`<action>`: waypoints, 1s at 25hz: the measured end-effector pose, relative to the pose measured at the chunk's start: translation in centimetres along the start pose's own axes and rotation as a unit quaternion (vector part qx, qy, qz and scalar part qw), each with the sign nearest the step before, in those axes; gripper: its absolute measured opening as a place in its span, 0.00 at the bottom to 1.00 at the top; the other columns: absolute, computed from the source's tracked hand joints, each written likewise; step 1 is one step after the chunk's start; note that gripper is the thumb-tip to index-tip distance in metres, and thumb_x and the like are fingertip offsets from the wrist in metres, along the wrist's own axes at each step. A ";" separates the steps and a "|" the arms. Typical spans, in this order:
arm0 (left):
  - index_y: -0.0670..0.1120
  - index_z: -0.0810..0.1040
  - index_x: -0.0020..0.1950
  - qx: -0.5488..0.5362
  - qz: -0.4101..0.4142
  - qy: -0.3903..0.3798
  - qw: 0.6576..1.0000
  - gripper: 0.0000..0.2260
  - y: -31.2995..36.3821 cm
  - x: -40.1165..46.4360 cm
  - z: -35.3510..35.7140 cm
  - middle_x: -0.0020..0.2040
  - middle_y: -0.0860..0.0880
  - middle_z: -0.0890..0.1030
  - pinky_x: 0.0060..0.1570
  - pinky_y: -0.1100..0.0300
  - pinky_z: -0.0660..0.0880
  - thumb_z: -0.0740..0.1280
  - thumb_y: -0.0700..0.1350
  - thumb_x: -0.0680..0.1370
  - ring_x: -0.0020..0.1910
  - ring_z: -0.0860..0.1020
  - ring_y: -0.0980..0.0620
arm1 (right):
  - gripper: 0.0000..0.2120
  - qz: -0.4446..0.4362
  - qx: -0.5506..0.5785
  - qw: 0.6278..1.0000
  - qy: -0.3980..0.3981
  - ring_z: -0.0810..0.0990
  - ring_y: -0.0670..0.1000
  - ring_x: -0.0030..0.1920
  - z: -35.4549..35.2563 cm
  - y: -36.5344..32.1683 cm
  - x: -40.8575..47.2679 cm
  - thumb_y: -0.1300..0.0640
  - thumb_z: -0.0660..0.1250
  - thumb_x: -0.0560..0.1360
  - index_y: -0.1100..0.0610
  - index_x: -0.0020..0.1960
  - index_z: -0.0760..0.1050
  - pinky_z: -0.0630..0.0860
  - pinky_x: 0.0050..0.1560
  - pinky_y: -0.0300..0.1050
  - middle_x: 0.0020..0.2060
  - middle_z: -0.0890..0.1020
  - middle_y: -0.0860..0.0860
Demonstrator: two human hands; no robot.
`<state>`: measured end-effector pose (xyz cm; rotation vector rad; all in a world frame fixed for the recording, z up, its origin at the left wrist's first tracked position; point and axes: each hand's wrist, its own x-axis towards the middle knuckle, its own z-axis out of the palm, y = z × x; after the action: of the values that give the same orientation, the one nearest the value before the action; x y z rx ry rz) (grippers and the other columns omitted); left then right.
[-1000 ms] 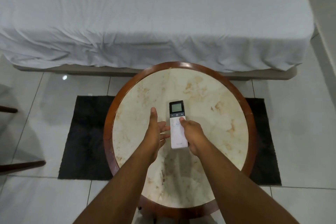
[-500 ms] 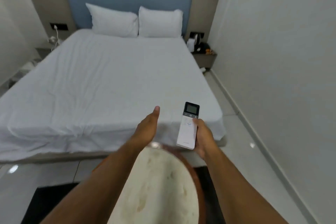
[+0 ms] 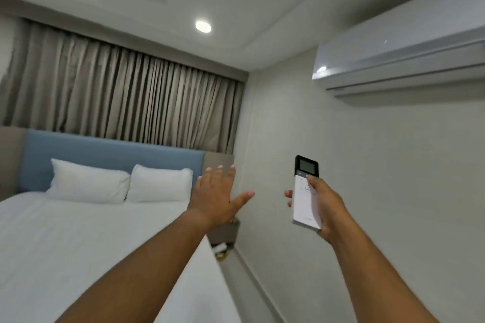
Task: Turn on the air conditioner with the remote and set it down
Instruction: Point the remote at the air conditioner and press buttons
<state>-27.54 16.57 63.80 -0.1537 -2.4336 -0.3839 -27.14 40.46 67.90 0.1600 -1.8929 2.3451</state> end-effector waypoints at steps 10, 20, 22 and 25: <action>0.53 0.42 0.79 0.044 0.116 0.132 0.983 0.43 12.1 12.0 -5.3 0.81 0.45 0.46 0.76 0.41 0.45 0.39 0.77 0.70 0.78 0.41 0.43 | 0.16 -0.176 -0.153 0.967 0.097 0.85 0.59 0.28 -6.8 -19.7 -0.1 0.48 0.62 0.79 0.61 0.51 0.77 0.80 0.31 0.46 0.34 0.87 0.61; 0.50 0.43 0.79 0.019 0.150 0.187 0.971 0.47 19.1 14.4 -8.9 0.81 0.45 0.47 0.74 0.45 0.40 0.37 0.78 0.68 0.78 0.41 0.43 | 0.16 -0.205 -0.180 0.953 0.135 0.84 0.59 0.27 -9.4 -23.6 -2.5 0.49 0.61 0.77 0.61 0.49 0.77 0.81 0.30 0.48 0.32 0.87 0.61; 0.49 0.43 0.79 0.021 0.149 0.185 0.971 0.48 19.6 14.3 -9.4 0.81 0.45 0.47 0.74 0.45 0.41 0.36 0.78 0.67 0.78 0.42 0.43 | 0.16 -0.210 -0.171 0.954 0.130 0.85 0.60 0.28 -9.7 -23.9 -3.1 0.49 0.61 0.78 0.63 0.51 0.77 0.81 0.30 0.48 0.31 0.86 0.61; 0.49 0.44 0.79 0.017 0.143 0.181 0.973 0.48 20.0 14.2 -10.2 0.81 0.45 0.48 0.75 0.43 0.43 0.36 0.78 0.67 0.79 0.43 0.43 | 0.16 -0.209 -0.161 0.958 0.109 0.85 0.62 0.29 -9.7 -24.1 -4.0 0.51 0.60 0.81 0.65 0.55 0.74 0.83 0.36 0.57 0.32 0.85 0.63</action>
<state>-28.37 32.56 85.00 -0.3814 -2.0200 -0.2184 -19.33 54.89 88.48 0.2322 -1.8786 1.6884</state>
